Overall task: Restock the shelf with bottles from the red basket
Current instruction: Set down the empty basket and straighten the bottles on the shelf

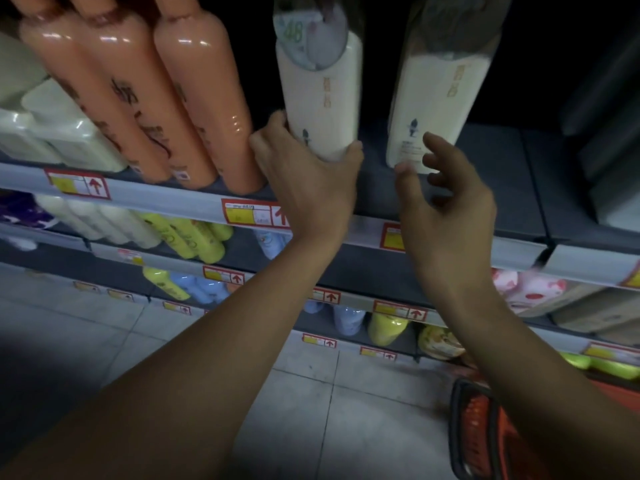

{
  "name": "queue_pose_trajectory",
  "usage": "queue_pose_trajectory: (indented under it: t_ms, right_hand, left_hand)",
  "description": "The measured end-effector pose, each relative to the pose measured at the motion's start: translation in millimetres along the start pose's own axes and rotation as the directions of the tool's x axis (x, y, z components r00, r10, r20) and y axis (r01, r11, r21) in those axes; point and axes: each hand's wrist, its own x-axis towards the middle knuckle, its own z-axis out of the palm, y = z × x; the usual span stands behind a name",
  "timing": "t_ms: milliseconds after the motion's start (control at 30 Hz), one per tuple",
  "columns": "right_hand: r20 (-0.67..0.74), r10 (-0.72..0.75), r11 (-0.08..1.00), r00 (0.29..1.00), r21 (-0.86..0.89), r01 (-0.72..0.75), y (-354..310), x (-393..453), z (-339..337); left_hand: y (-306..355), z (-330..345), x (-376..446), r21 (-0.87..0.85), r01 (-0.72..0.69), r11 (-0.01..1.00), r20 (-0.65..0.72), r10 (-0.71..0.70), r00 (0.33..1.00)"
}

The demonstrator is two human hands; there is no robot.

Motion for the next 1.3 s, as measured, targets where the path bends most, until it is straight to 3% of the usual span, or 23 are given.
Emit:
queue_pose_trajectory:
  t_ms: [367, 900, 1167, 1300]
  right_hand:
    - [0.049, 0.020, 1.000, 0.999, -0.001, -0.020, -2, -4, -11]
    - [0.086, 0.014, 1.000, 0.996, -0.029, -0.011, 5, -21, -25]
    - [0.088, 0.031, 0.998, 0.996, 0.044, -0.035, 0, -16, -19]
    - [0.054, 0.045, 0.986, 0.998, 0.160, -0.053, -5, -15, -27]
  left_hand:
    - [10, -2, -6, 0.017, -0.019, 1.000, 0.055, 0.018, 0.998]
    - [-2, -8, 5, 0.029, -0.036, 0.999, 0.030, 0.035, 0.999]
    - [0, -15, -1, 0.008, -0.028, 1.000, 0.052, 0.028, 0.998]
    - [13, -26, -26, -0.052, -0.050, 0.997, 0.045, 0.052, 0.998]
